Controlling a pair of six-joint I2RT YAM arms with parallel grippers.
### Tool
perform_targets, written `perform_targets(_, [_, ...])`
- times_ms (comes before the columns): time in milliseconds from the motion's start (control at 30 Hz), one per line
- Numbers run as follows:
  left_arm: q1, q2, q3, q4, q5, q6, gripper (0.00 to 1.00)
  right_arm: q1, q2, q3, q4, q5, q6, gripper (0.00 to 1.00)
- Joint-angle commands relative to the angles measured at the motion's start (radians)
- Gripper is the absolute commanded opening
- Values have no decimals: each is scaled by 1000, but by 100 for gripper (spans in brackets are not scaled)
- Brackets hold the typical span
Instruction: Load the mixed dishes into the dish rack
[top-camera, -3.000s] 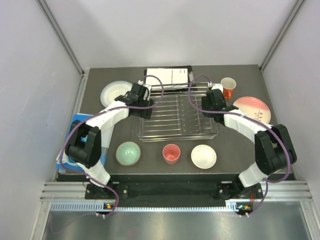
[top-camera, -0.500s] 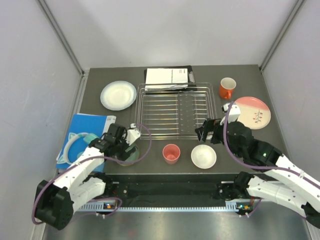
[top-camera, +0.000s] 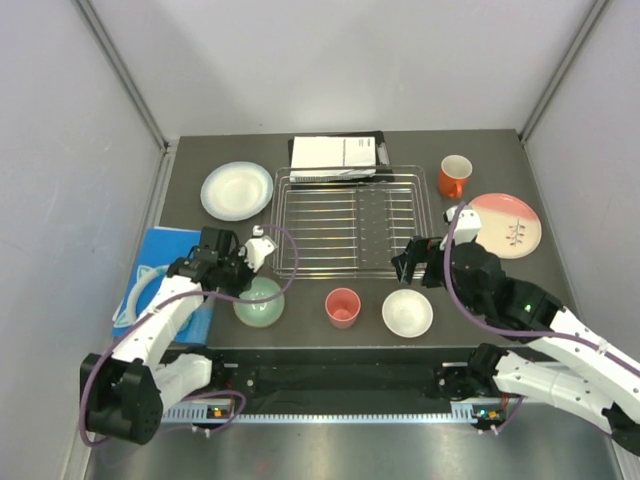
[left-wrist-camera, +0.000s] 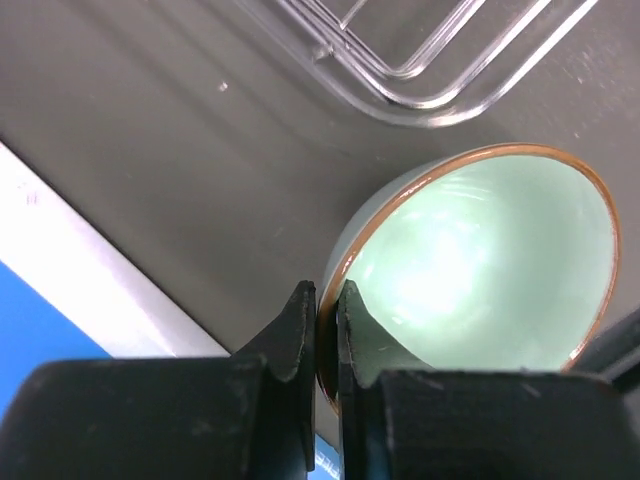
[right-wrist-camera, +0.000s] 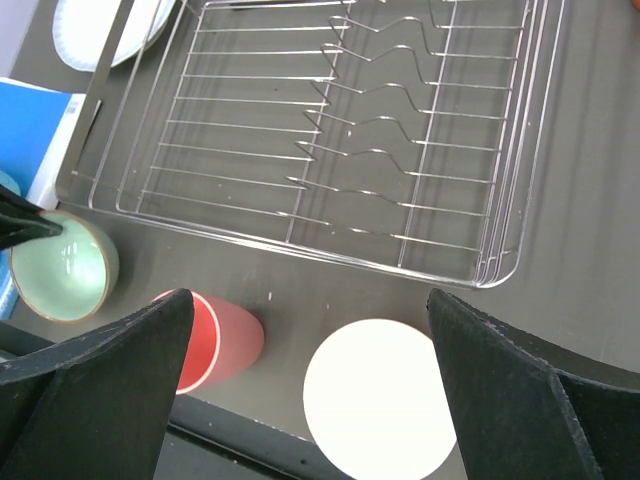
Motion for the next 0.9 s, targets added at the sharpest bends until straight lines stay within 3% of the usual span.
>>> perform_targets(0, [82, 2, 55, -197, 21, 115, 0, 15, -2, 54, 19, 14, 2, 100])
perform_targets(200, [121, -26, 365, -557, 197, 181, 0, 15, 7, 40, 74, -49, -22, 100])
perform_targets(333, [121, -15, 628, -642, 283, 127, 0, 17, 49, 51, 173, -193, -45, 100])
perform_targets(533, [104, 151, 888, -547, 490, -135, 0, 20, 144, 94, 348, -308, -51, 100])
perform_targets(800, [-49, 230, 813, -246, 333, -317, 0, 86, 294, 177, 528, -359, -15, 100])
perform_targets(867, [-77, 244, 799, -199, 293, -339, 0, 107, 334, 197, 546, -359, -8, 96])
